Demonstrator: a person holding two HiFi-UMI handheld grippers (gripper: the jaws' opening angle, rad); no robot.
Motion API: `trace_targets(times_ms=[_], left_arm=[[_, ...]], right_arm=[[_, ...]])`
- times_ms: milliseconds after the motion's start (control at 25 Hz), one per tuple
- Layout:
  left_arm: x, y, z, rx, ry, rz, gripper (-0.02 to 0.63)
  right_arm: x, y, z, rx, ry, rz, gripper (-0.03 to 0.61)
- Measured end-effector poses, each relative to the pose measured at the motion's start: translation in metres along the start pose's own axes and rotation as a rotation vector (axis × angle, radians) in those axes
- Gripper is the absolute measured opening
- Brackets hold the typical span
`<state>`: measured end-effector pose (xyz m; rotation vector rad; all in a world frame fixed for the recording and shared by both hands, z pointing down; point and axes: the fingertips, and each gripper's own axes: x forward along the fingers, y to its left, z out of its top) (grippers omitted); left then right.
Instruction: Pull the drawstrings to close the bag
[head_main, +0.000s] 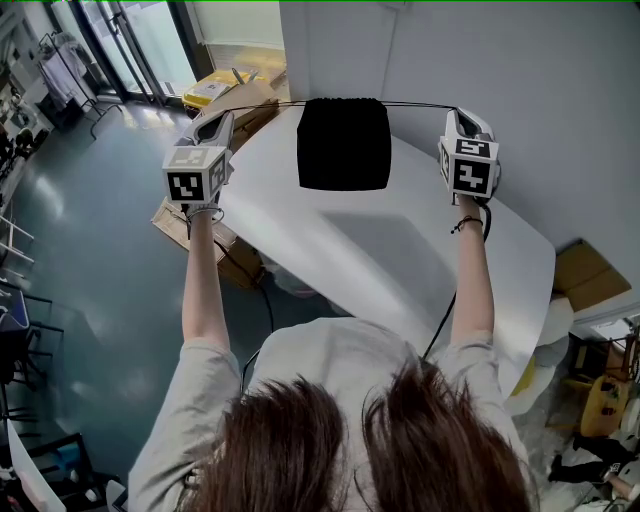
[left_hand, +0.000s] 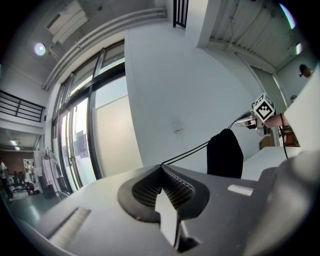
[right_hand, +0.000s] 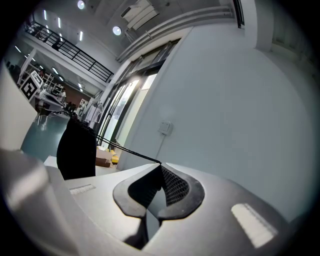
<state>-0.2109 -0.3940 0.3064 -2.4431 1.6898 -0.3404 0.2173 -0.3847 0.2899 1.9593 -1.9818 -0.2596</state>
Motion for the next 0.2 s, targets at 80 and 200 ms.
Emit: trace_targets(times_ms=[80,200], left_arm=[[0.0008,0.0001,0.0017,-0.002,-0.01,-0.003,0.002],[0.0002,0.001,0.0023,0.002,-0.007,-0.002,0.002]], right_arm=[[-0.0001,-0.0003,0.0005,-0.001,-0.001,-0.002,0.015],[-0.0014,-0.0009,0.0019,-0.002,-0.005,-0.006,0.015]])
